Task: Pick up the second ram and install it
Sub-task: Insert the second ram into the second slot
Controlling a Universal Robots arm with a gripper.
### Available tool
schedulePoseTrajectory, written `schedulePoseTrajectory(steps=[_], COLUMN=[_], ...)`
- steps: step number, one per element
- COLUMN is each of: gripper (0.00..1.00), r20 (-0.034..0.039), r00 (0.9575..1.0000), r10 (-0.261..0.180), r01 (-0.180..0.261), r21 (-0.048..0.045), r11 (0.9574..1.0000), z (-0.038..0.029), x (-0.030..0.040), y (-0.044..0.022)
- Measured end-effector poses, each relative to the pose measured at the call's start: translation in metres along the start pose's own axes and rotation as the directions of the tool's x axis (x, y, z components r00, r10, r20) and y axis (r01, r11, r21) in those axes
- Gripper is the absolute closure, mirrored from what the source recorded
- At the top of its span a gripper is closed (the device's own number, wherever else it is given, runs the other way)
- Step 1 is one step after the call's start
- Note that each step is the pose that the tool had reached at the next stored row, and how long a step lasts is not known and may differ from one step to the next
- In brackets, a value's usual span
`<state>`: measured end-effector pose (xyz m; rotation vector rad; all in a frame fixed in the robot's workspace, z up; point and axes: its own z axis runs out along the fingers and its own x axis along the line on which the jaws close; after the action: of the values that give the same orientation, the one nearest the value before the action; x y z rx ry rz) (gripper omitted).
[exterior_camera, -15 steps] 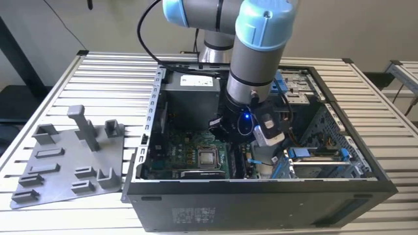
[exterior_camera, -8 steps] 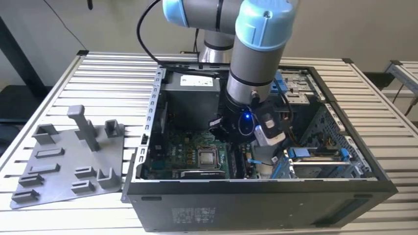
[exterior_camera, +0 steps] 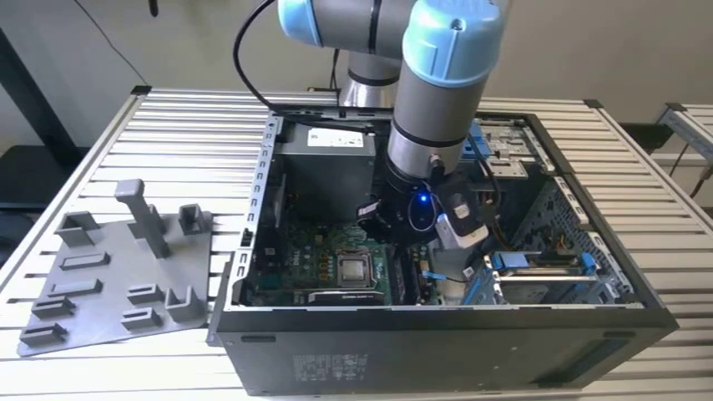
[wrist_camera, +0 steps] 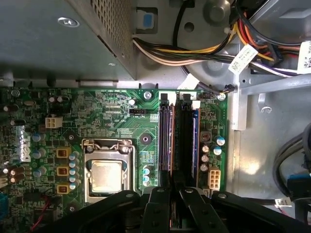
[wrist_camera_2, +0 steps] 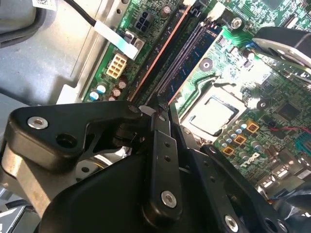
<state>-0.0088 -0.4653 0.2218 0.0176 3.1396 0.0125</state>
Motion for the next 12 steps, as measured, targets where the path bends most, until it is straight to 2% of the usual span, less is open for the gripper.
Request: schedulePoseTrajectory(steps=[4, 8, 12], gripper=[0.86, 0.86, 0.86], r20=[-0.0007, -0.0064, -0.0071], r00=[1.0000, 1.0000, 1.0000], r10=[-0.002, -0.002, -0.002], r01=[0.002, 0.002, 0.002], r21=[-0.0001, 0.0002, 0.0003], r11=[1.0000, 1.0000, 1.0000], z=[0.0030, 0.0080, 0.0085], x=[-0.0002, -0.0005, -0.0004], y=[0.0000, -0.0001, -0.0001])
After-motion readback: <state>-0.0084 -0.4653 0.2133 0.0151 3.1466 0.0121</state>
